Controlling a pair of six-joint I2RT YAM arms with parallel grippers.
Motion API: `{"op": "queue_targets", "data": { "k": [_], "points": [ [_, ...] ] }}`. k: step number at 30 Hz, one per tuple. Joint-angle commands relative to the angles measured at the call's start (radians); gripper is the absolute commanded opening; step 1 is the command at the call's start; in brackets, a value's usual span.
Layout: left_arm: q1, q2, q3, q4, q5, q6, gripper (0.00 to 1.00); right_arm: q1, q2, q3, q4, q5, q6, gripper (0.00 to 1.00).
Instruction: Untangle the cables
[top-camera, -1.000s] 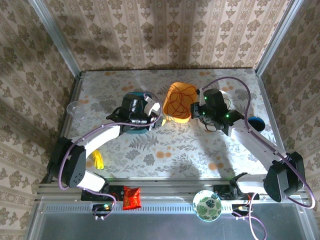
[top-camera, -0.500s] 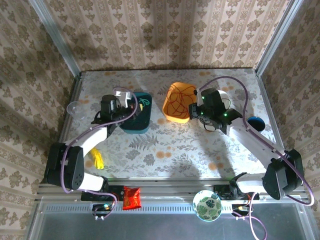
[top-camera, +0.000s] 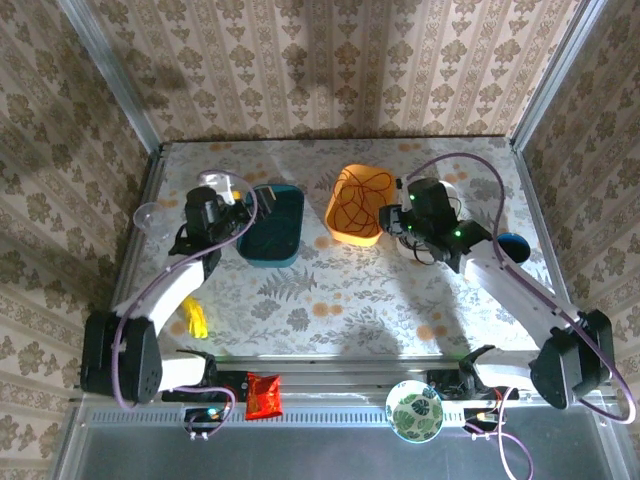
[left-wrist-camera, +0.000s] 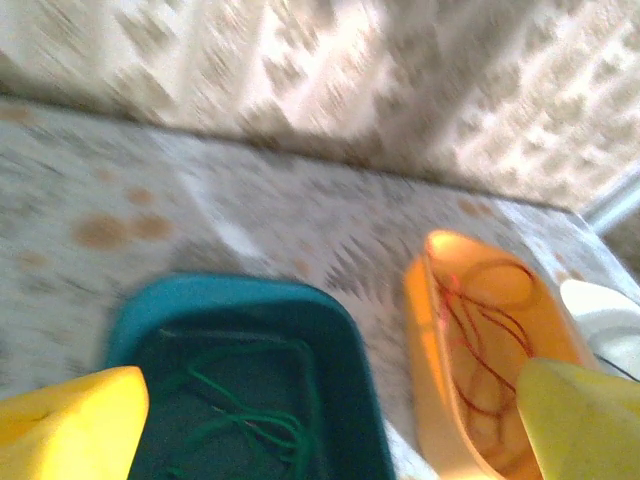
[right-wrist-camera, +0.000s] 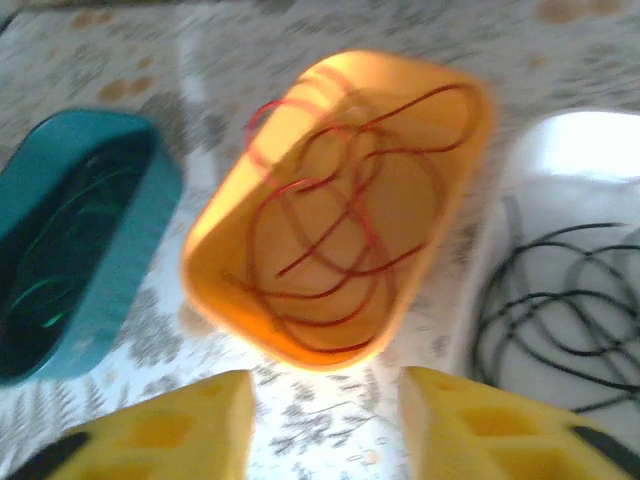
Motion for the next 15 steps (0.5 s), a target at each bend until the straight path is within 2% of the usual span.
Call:
{"op": "queue_targets", "data": {
  "k": [1, 4, 6, 8, 9, 12, 15],
  "points": [
    [0.003, -0.102, -0.042, -0.166, -0.403, 0.151, 0.99, -0.028, -0.076, -0.076, 0.036, 0.276, -0.008, 0.59],
    [0.013, -0.161, -0.068, -0.283, -0.678, 0.201, 1.0, -0.05, -0.123, -0.186, 0.129, 0.493, -0.072, 0.79],
    [0.036, -0.175, -0.085, -0.358, -0.84, 0.196, 1.0, -0.068, -0.127, -0.268, 0.226, 0.594, -0.152, 0.81],
    [0.074, -0.163, -0.114, -0.403, -0.946, 0.202, 1.0, -0.093, -0.097, -0.347, 0.328, 0.633, -0.232, 0.83],
    [0.09, -0.152, -0.132, -0.397, -0.96, 0.212, 1.0, -0.106, -0.071, -0.366, 0.355, 0.642, -0.238, 0.83],
    [0.108, -0.096, -0.239, -0.206, -0.934, 0.324, 1.0, -0.147, 0.047, -0.387, 0.425, 0.654, -0.185, 0.83],
    [0.125, 0.007, -0.304, -0.016, -0.835, 0.35, 1.0, -0.153, 0.151, -0.45, 0.675, 0.675, -0.211, 0.83]
  ]
}}
